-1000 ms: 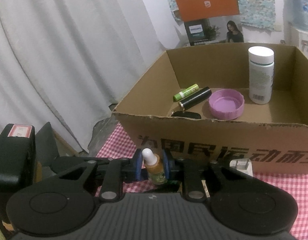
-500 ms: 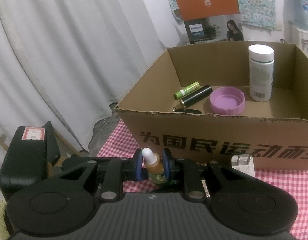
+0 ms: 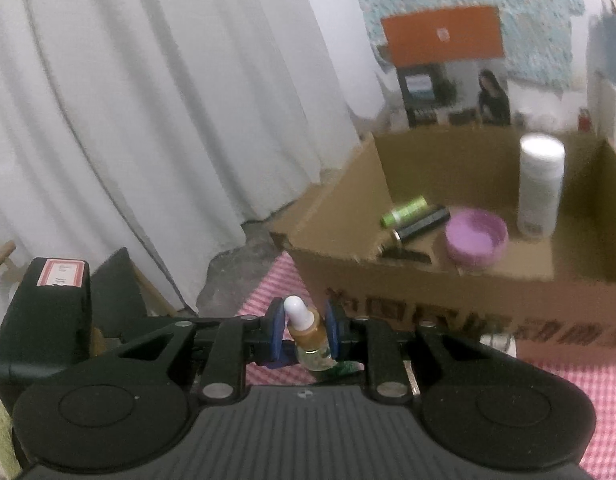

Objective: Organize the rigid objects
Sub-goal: 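Lift the dropper bottle with the right tool and carry it over the box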

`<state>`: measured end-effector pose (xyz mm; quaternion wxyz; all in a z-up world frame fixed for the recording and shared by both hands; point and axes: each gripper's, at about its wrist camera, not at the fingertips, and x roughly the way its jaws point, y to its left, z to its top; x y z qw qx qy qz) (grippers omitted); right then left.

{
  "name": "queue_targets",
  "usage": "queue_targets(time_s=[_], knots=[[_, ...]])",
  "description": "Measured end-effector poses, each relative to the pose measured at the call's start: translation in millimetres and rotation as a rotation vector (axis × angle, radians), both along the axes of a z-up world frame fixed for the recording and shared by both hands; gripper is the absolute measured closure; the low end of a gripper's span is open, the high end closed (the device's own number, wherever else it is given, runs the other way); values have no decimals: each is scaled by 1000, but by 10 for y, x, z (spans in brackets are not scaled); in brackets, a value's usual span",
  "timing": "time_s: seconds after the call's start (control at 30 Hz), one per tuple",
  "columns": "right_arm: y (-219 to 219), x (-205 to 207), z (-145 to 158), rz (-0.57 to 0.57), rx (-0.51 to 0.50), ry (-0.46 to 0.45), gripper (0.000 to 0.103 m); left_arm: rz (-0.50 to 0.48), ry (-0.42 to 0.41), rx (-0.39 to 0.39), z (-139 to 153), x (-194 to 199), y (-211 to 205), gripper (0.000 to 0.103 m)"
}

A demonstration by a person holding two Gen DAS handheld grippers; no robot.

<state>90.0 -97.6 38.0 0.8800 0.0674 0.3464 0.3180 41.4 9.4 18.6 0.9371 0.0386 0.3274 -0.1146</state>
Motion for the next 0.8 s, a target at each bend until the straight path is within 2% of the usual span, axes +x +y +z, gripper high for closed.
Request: queue_targets(time_s=[0.23,0.47,0.63,0.8], knots=[[-56,-73,483,34,30,-130,80,-25,-103,4,466,16,-56,71],[-282,111,873,26,33,-228,79,-94,-129,-44,779,431,-255,71],[-570,428,984,-25,8,-237,80,-169,-59,-116,769,915,-453,71],[-951,918,854,-94,10,-145,80,-210,33,-118,560,1440,-760,71]])
